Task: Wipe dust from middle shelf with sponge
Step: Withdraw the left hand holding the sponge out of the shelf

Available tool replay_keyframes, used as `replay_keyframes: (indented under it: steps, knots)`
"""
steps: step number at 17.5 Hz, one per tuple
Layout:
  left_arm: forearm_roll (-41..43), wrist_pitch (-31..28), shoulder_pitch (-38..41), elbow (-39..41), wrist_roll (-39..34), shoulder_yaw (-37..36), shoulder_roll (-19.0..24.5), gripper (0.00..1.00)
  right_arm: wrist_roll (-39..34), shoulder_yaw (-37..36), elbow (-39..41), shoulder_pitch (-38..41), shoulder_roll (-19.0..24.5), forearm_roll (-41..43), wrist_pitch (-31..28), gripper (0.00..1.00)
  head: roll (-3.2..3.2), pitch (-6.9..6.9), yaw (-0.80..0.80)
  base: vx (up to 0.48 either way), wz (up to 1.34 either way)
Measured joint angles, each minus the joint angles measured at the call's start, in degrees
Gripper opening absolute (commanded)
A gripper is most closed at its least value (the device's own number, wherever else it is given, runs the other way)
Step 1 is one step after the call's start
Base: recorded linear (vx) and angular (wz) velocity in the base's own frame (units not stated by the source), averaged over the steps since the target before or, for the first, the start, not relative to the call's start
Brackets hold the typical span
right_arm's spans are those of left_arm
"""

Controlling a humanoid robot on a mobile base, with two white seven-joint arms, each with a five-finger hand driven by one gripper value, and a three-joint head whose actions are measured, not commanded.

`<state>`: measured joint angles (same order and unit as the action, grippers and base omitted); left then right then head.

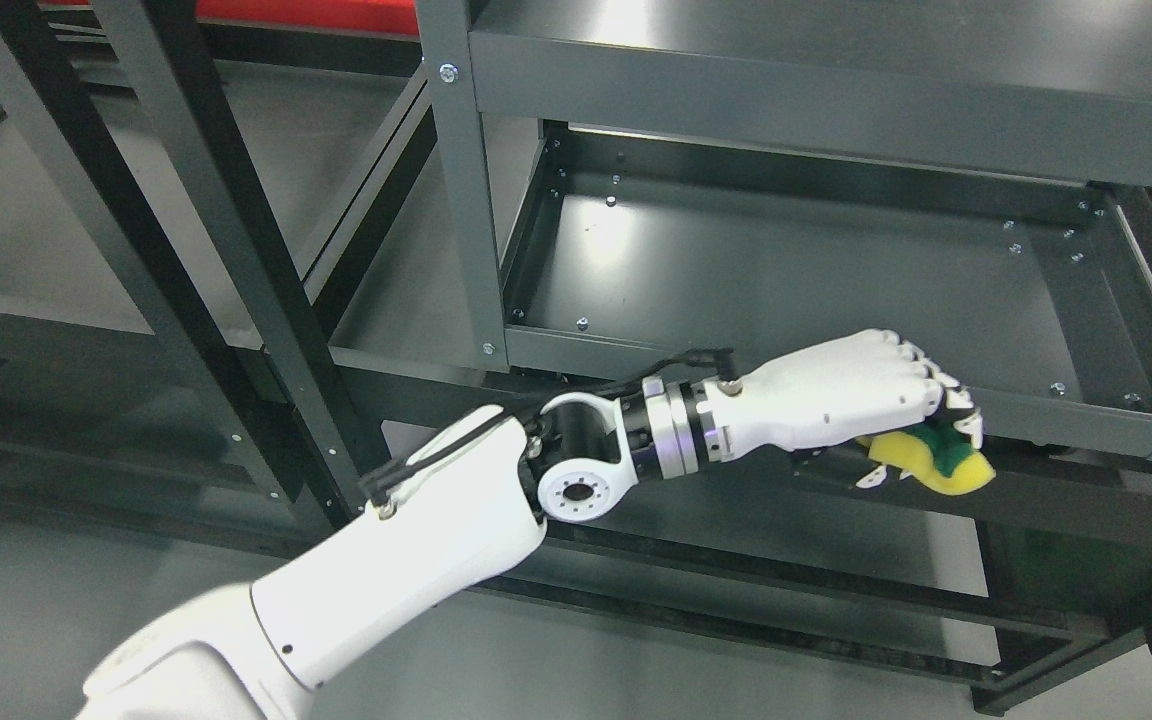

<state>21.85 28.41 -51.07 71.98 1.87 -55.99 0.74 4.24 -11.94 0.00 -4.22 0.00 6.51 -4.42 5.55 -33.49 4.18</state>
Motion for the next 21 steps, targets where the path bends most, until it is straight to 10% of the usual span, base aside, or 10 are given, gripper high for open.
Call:
replay_keyframes:
  steps: [10,21]
  knots:
    - [-21.1,-22.8,25.6,7.8,-0.2,28.3,-0.5,0.01,0.0,0.0,0.0,0.0,0.0,0.0,0.0,1.00,0.00,0.00,0.00,0.002,0.01]
    - [-27.7,-19.2,36.4,21.2,-0.1,39.6,-0.7,0.01,0.0,0.0,0.0,0.0,0.0,0.0,0.0,1.00,0.00,0.00,0.00,0.000,0.00]
